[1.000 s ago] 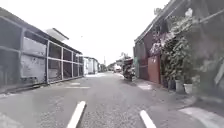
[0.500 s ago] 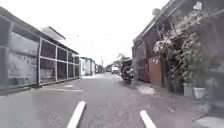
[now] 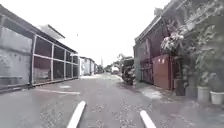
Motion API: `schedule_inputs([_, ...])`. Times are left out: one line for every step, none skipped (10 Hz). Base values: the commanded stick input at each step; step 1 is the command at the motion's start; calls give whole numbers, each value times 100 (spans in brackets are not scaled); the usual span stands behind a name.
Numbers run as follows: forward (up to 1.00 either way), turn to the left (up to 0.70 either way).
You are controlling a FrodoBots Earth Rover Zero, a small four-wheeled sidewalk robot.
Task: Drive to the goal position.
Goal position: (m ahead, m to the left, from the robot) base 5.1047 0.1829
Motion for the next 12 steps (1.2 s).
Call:
schedule_inputs([85, 0])
schedule_inputs([85, 0])
schedule_inputs([85, 0])
schedule_inputs([85, 0])
schedule_inputs([85, 0])
schedule_inputs([85, 0])
schedule_inputs([85, 0])
schedule_inputs([85, 0])
schedule_inputs([85, 0])
schedule_inputs([85, 0])
schedule_inputs([85, 0])
schedule_inputs([85, 0])
